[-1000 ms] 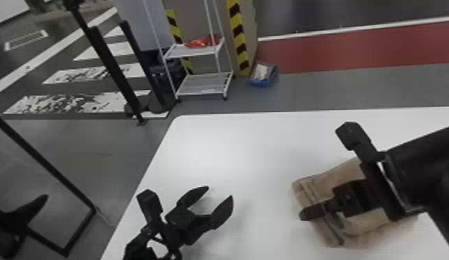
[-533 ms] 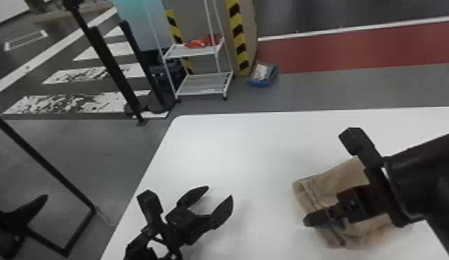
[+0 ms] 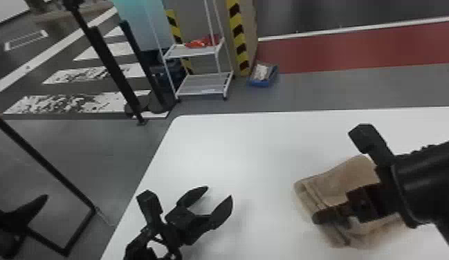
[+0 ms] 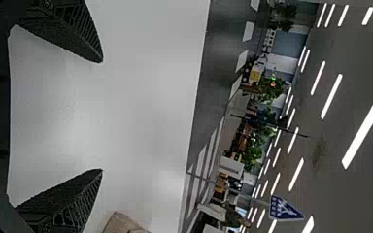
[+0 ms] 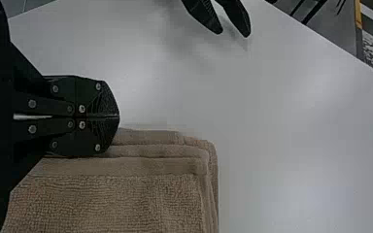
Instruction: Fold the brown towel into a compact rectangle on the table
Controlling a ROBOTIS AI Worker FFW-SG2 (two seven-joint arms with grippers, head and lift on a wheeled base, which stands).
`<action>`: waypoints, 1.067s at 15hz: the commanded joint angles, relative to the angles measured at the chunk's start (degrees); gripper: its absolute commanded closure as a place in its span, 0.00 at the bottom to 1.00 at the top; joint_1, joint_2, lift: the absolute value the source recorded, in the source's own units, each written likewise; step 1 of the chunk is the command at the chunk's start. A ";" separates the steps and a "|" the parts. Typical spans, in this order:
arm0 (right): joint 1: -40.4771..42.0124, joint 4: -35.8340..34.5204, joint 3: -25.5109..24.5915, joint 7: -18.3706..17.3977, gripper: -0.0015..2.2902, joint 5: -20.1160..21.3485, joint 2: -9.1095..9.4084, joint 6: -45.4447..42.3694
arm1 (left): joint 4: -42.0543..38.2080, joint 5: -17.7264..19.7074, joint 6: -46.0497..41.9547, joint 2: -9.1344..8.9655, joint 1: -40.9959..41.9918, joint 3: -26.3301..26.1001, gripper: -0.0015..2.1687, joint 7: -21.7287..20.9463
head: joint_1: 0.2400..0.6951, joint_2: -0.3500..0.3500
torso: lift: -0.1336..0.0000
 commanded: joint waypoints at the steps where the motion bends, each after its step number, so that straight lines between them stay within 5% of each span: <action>1: 0.87 -1.05 -0.20 0.61 0.93 0.60 -2.03 0.65 | 0.15 -0.06 -0.09 -0.15 -0.07 -0.15 0.03 0.00 | 1.00 1.00 | 0.07; 6: 1.49 -1.48 -0.38 4.30 0.93 4.65 -4.67 0.65 | 0.15 -0.23 0.09 -0.15 -0.16 -0.59 0.03 0.00 | 1.00 0.95 | 0.07; 16: 2.98 -6.85 -5.48 7.72 0.93 5.53 -12.05 0.65 | 0.33 -1.02 0.09 -0.15 -0.95 -1.82 0.03 0.62 | 1.00 0.81 | 0.07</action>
